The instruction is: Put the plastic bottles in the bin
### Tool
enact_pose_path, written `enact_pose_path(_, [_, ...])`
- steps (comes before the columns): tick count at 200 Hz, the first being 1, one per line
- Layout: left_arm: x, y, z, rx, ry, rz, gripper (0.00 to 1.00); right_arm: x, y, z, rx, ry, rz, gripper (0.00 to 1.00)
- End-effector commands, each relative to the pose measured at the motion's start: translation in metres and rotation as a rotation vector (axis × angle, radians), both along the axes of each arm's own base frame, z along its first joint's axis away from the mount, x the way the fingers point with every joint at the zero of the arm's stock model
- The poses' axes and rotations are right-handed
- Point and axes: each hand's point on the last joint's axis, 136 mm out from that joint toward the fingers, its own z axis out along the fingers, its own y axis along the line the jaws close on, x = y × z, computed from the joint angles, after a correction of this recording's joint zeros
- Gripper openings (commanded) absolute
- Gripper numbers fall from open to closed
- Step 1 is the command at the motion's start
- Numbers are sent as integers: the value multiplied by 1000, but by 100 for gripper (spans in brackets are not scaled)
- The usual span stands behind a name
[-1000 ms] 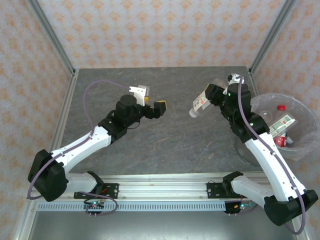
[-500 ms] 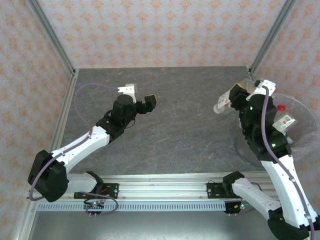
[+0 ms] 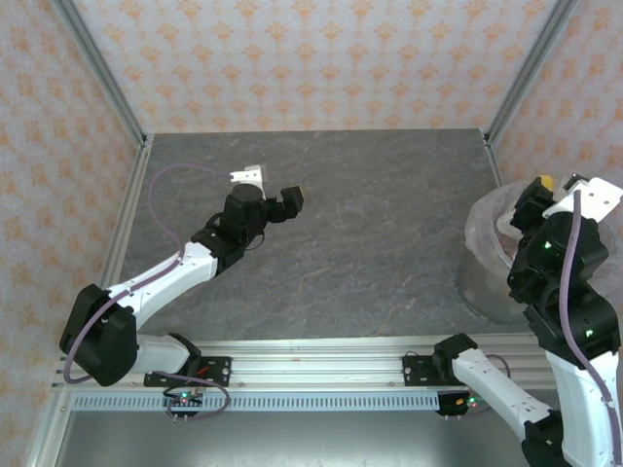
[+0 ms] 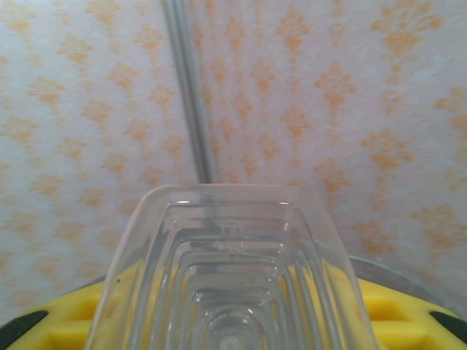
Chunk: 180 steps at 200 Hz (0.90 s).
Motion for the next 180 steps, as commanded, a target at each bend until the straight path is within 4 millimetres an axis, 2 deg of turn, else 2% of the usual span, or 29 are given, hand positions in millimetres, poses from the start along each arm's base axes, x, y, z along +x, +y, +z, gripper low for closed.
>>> enact_pose_path(1, [4,6,1,-9,10,28,100,-16,-25,-8,-135,126,-193,0])
enact_pose_path(32, [2,8,0,-4,17,33,100,-12,-26,-15,-144,143,-218,0])
enact_pose_path(48, [1,9,-1,-7,19,37,100,-4,-27,-24,-135,178,-221,0])
enact_pose_path(84, [0,11,-6,-7,30,40,100,34,-38,-71,91,275,-141,0])
enact_pose_path(107, [-3,13,-6,-2,33,43,100,44,-45,-89,217,292,-115,0])
enact_pose_path(133, [-5,18,-10,14,38,58,100,36,-53,-103,265,338,-174,0])
enact_pose_path(165, [0,15,-14,21,58,46,100,12,-59,-110,254,428,-259,0])
enact_pose_path(180, [4,11,-13,20,63,33,100,7,-59,-125,263,482,-268,3])
